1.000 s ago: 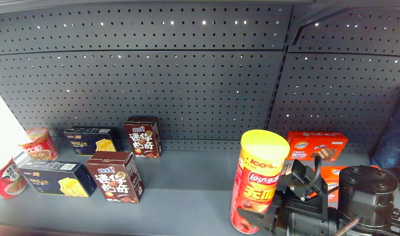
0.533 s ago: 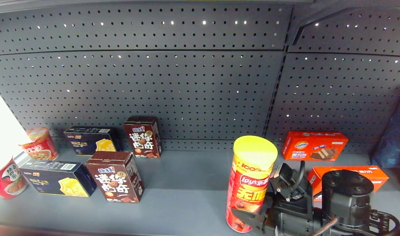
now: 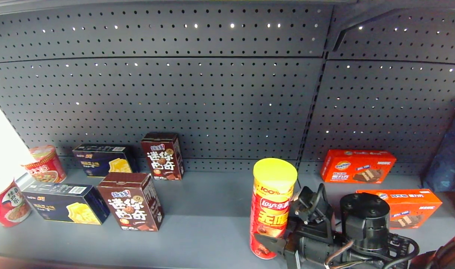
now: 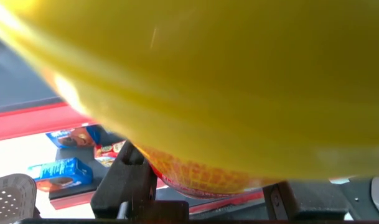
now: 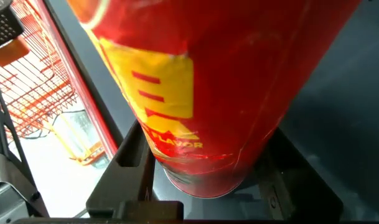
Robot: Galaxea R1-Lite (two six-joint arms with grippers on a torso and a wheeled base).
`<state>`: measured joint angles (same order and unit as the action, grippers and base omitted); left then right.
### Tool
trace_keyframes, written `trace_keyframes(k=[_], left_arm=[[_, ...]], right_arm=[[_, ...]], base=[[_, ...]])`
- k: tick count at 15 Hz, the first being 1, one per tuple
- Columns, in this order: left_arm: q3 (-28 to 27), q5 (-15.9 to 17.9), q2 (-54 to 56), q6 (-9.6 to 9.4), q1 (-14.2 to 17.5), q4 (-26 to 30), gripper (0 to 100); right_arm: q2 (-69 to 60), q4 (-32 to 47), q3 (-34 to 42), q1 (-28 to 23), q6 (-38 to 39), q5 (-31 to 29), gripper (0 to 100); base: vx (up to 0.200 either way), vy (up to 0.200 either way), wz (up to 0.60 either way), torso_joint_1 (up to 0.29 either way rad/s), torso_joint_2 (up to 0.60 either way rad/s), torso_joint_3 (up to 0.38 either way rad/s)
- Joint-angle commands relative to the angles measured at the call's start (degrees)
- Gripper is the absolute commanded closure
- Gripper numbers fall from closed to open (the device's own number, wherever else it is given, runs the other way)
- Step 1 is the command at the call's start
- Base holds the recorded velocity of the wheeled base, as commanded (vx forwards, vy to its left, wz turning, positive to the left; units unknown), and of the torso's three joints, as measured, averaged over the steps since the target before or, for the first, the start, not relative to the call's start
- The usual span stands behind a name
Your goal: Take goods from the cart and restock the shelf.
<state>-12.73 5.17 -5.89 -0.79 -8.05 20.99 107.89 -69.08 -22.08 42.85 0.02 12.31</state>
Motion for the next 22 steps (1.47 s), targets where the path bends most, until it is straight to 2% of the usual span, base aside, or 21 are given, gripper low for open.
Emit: trace_keyframes(k=[1,2,3,9,12,14,16,18,20,21,22], left_arm=[[0.16,0.02,-0.09,0.0,0.05,0.01,100],[0.16,0.02,-0.09,0.0,0.05,-0.07,100],[0.16,0.02,-0.09,0.0,0.05,-0.07,100],[0.07,0.02,-0.09,-0.09,0.05,-0.43,100],[-0.28,-0.25,-0.09,-0.35,0.05,-4.64,100],[-0.46,-0.6,-0.09,-0.35,0.05,-4.73,100],[-0.9,0.02,-0.09,-0.61,0.05,-4.91,100],[-4.06,1.6,-0.09,-0.97,-0.04,-5.88,100],[-11.62,2.48,-3.34,-1.05,-0.48,-5.52,100],[-12.5,2.74,-4.13,-1.05,-0.48,-5.52,100],[-20.06,6.26,-10.9,-1.14,-0.92,-5.52,100]], right_arm=[[1.01,0.0,-0.16,0.04,-0.02,0.08,100],[1.01,0.0,-0.16,0.04,-0.02,0.08,100],[1.01,0.0,-0.07,0.04,-0.2,0.08,0],[-1.01,0.0,1.86,0.39,-0.38,-0.71,0],[-11.82,0.09,9.25,-0.14,-0.29,-2.03,0],[-19.64,0.62,13.82,-2.33,-0.46,-2.03,0],[-28.61,4.05,14.96,-2.68,-1.61,-2.03,0],[-38.37,18.02,10.92,-3.3,-3.19,-2.47,0],[-47.59,37.18,3.36,-3.04,-3.19,-7.21,0],[-48.47,39.11,2.74,-2.95,-3.19,-7.83,0],[-54.71,50.71,0.54,-1.89,-3.19,-12.4,0]], base=[[0.0,0.0,0.0,0.0,0.0,0.0],[0.0,0.0,0.0,0.0,0.0,0.0],[0.0,0.0,0.0,0.0,0.0,0.0],[0.0,0.0,0.0,0.0,0.0,0.0],[0.0,0.0,0.0,0.0,0.0,0.0],[0.0,0.0,0.0,0.0,0.0,0.0],[0.0,0.0,0.0,0.0,0.0,0.0],[0.0,0.0,0.0,0.0,0.0,0.0],[0.0,0.0,0.0,0.0,0.0,0.0],[0.0,0.0,0.0,0.0,0.0,0.0],[0.0,0.0,0.0,0.0,0.0,0.0]])
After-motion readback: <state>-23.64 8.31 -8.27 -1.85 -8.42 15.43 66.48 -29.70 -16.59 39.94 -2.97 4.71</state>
